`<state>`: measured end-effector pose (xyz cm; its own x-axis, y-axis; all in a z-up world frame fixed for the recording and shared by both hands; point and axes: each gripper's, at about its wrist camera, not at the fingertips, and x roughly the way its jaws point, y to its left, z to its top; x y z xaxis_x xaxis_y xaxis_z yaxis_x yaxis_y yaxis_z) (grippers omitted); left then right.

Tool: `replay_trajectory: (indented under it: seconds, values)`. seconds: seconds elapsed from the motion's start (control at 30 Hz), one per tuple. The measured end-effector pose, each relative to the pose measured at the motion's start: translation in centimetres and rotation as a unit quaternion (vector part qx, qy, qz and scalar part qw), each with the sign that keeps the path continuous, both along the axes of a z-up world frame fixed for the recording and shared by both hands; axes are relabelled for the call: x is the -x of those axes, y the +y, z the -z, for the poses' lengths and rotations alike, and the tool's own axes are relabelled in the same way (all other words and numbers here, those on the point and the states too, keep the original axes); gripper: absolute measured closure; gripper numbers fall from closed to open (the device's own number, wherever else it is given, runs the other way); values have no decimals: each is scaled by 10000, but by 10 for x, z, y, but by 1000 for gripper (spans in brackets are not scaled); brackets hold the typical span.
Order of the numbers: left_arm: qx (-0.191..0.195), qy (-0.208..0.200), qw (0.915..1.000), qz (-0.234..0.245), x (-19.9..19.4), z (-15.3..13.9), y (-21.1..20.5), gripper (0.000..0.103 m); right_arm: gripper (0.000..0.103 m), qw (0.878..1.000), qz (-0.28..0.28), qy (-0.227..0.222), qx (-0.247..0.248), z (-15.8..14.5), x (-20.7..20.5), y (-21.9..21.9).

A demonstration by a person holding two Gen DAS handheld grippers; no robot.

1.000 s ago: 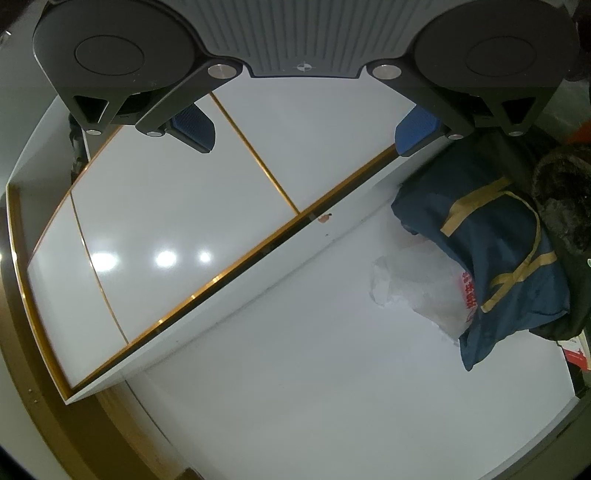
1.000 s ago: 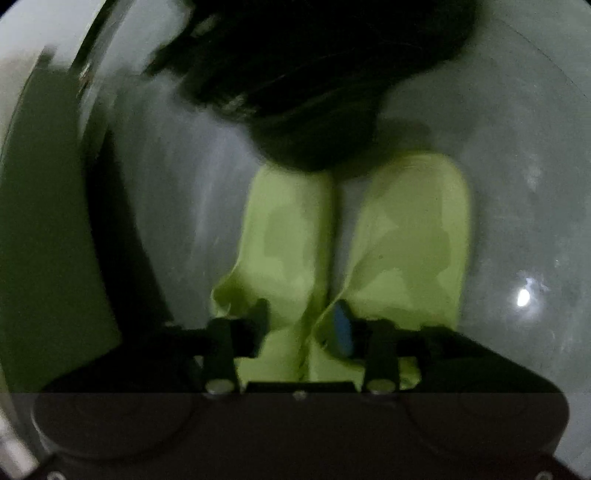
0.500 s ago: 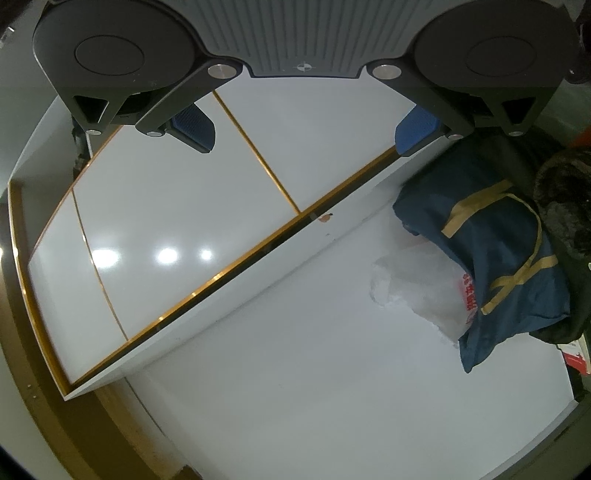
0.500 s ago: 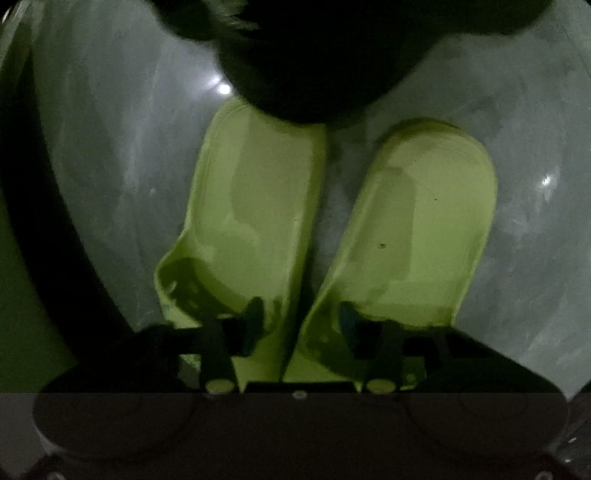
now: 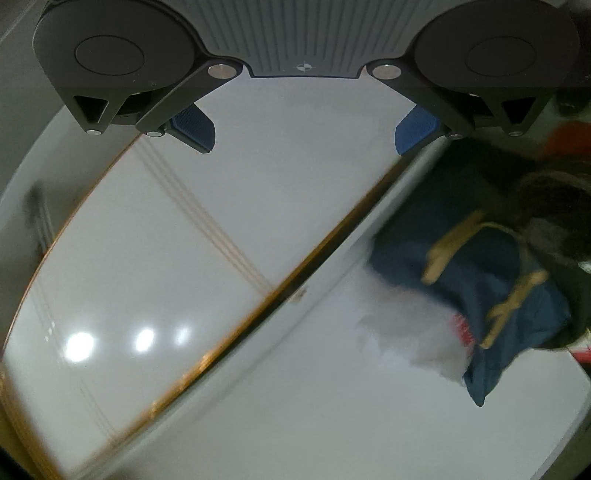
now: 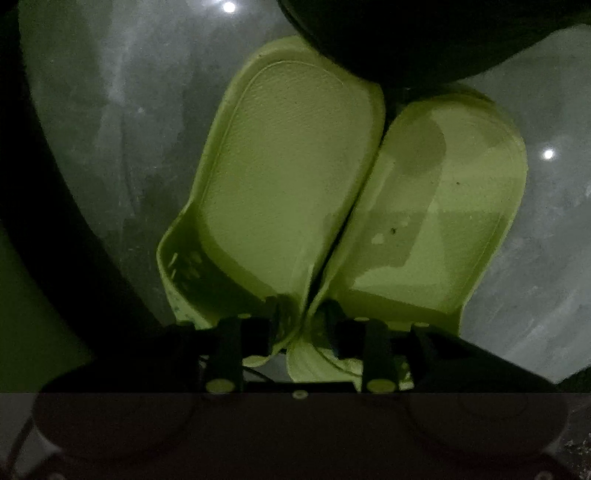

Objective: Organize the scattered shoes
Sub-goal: 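Lift the lime-green slides with the right tool and carry them toward the wardrobe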

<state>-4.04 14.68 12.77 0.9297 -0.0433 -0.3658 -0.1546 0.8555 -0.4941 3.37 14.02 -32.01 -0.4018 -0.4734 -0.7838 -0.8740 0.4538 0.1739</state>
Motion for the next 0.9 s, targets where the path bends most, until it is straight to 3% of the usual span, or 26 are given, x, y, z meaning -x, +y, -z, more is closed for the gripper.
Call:
replay_trajectory:
  seconds: [0.07,0.13,0.23,0.4,0.47,0.67,0.77,0.8,0.83,0.9]
  values:
    - [-530,498,9973,-40,-11,1,-10,0,85,9999,-82,-32,48,-2,2,1]
    - [-1005,1106,9885,-246,-23,12,-15,0,88,9998,-210,-49,-56,-9,5,-2]
    - [-1315,1384,9813,-264,-29,16,-22,0,90,9997,10,-39,-245,-19,-2,-19]
    - [-1615,1586,9739,-151,-32,21,-34,0,93,9985,418,-24,-346,-40,-22,-59]
    - [-1700,1656,9713,-154,-34,24,-34,0,103,9971,623,-131,-414,-57,-39,-79]
    - [-1774,1682,9696,-145,-42,26,-34,0,103,9903,1217,-384,-544,-105,-90,-103]
    - [-1817,1647,9692,-222,-41,24,-31,0,89,9827,1595,-385,-859,-116,-96,-119]
    - [-1838,1661,9686,-205,-41,25,-32,0,82,9798,1690,-425,-980,-105,-84,-114]
    - [-1859,1674,9680,-187,-42,25,-33,0,67,9774,1764,-448,-1073,-99,-77,-111]
    - [-1923,1686,9667,-115,-43,26,-37,0,55,9754,1833,-397,-1159,-98,-80,-107]
